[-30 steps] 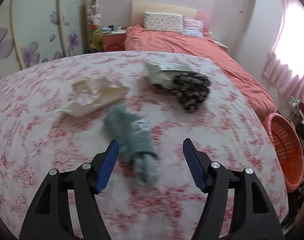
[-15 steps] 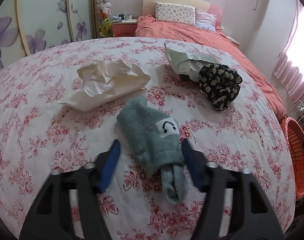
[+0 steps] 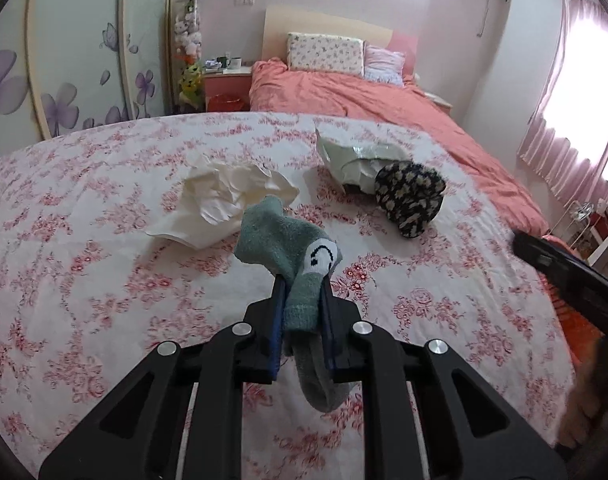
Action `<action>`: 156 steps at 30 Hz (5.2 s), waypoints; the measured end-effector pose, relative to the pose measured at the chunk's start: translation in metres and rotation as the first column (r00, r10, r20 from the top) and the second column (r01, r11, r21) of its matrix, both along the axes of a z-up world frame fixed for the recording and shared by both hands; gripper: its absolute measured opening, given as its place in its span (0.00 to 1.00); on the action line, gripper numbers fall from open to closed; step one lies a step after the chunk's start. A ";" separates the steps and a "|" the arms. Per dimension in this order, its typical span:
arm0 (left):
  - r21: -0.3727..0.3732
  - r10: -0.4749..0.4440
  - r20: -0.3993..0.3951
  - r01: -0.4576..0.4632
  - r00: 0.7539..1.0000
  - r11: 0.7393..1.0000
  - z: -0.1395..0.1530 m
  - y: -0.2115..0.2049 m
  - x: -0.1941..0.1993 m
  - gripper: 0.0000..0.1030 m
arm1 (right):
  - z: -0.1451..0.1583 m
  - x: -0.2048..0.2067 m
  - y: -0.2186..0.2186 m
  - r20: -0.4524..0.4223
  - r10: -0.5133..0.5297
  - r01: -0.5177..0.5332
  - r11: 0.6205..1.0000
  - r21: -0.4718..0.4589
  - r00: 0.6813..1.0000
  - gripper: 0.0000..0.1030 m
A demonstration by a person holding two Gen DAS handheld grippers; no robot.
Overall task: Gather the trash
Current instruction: 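Grasp the grey sock with the left tool while the right tool grasps the black floral cloth, then carry the sock and floral cloth to the basket and release both into it, then move both tools back over the crumpled white tissue and foil packet, then grasp the crumpled white tissue with the left tool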
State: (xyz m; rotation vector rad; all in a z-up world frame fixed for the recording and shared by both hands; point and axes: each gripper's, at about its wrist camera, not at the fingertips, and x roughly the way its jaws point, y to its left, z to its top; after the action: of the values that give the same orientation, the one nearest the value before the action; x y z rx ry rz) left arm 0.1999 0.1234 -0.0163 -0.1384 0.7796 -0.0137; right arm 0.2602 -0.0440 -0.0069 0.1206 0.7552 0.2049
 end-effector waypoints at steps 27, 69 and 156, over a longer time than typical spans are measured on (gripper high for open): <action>-0.051 0.017 0.027 -0.015 0.999 0.999 0.013 0.011 -0.010 0.15 | -0.004 0.018 0.022 0.032 0.031 -0.030 0.999 -0.022 0.999 0.04; -0.103 -0.508 0.150 0.525 0.848 0.845 0.047 -0.240 -0.026 0.15 | 0.035 -0.143 -0.231 0.204 -0.477 0.475 0.878 0.061 0.855 0.04; 0.055 0.153 -0.082 -0.149 0.985 0.987 -0.029 0.049 0.097 0.64 | -0.003 -0.024 -0.024 0.042 -0.042 0.044 0.999 -0.033 0.998 0.54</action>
State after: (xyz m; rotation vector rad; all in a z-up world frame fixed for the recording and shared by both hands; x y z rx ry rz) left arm 0.2967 0.1729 -0.0455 -0.1528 0.8526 0.1561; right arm 0.2365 -0.0681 -0.0097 0.1000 0.7140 0.1533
